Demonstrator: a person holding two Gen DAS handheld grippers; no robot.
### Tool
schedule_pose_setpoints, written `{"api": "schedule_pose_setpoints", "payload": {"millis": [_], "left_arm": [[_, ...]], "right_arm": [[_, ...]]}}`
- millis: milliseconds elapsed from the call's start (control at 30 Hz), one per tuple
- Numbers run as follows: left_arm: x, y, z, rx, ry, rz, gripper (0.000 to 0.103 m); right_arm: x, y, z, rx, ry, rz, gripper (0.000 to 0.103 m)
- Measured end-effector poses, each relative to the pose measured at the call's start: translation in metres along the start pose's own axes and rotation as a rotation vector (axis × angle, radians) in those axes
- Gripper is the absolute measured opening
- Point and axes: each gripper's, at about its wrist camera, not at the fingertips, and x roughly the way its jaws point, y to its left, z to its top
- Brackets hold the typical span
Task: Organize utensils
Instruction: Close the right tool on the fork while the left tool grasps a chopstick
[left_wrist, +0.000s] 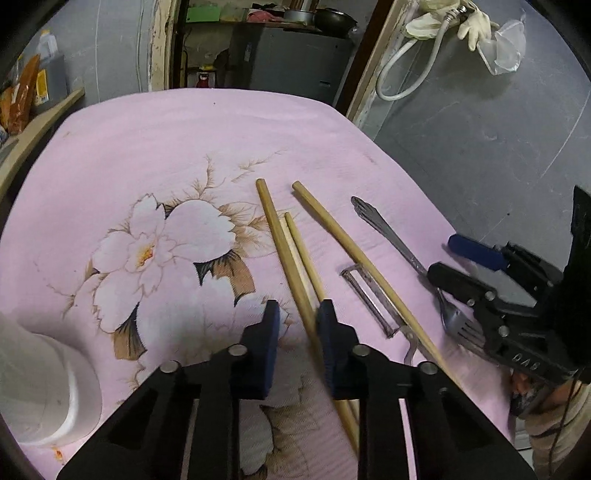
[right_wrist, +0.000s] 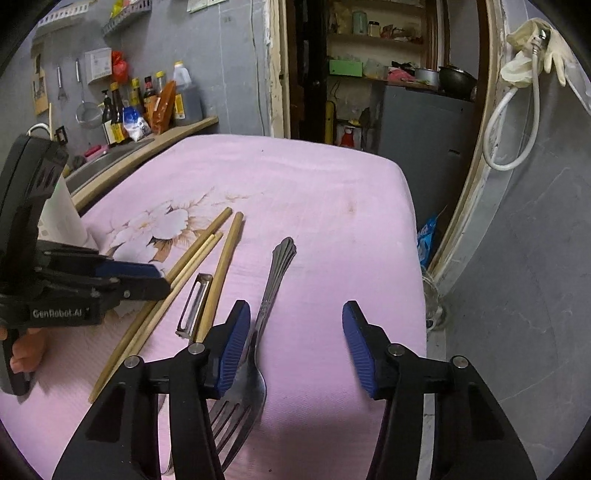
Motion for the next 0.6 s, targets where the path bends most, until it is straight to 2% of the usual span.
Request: {"api": "schedule_pose_setpoints", "payload": {"millis": [133, 300, 433, 600], "left_arm": [[-0.001, 0.005, 0.000, -0.019, 0.000, -0.027, 0.011], [0.000, 0.004, 0.001, -0.019, 0.000, -0.034, 0.010], [0.004, 0.003, 0.005, -0.020, 0.005, -0.041, 0.010], [0.007, 0.013, 0.009, -0.068, 0.022, -0.094, 0.009]], "right_arm": [[0.007, 0.006, 0.001, -0.036, 0.035, 0.006, 0.036], [0.015, 0.017, 0.004, -0.094, 0.069, -0.016, 0.024], [0.027, 0.020, 0.012, -0.095, 0.103, -0.019, 0.022], [0.036, 0.019, 0.017, -0.077, 0.131, -0.009, 0.023]]}}
